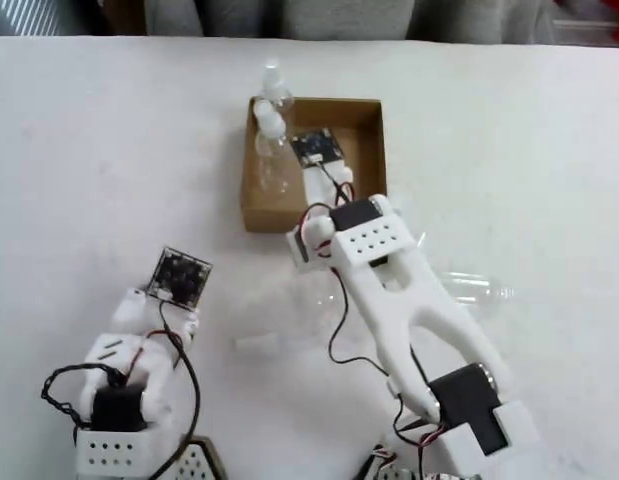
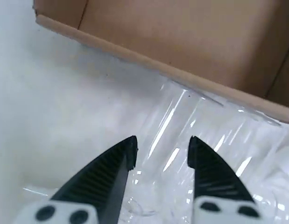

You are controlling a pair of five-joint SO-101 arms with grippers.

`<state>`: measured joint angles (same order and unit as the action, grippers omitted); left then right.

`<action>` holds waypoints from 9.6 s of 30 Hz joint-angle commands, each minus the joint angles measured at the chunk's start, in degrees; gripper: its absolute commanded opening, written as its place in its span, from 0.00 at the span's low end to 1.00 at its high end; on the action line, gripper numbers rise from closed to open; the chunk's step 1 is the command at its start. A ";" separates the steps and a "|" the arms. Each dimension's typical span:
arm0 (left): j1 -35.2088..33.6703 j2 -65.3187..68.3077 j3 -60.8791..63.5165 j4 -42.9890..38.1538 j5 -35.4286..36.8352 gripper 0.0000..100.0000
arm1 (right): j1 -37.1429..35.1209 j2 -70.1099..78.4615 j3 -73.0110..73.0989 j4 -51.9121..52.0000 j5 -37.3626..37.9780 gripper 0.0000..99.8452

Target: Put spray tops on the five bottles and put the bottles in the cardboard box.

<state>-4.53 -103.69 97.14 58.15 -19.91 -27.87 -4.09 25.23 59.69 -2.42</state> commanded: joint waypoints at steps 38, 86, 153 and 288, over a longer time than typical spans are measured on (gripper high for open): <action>0.22 -0.48 -0.09 0.35 -0.88 0.02 | -22.46 4.09 -13.80 13.49 50.90 0.04; 0.22 -0.48 -0.09 0.35 -0.88 0.02 | 27.56 -15.16 -11.08 30.73 28.75 0.02; 34.68 74.07 -59.96 20.13 -53.27 0.22 | 90.95 -39.69 47.30 0.31 36.48 0.02; -13.93 72.84 -37.98 -3.16 -11.78 0.09 | 78.73 -42.15 38.86 1.45 39.65 0.02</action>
<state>-15.16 -28.26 58.37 56.92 -33.71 54.15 -43.65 70.77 59.16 37.23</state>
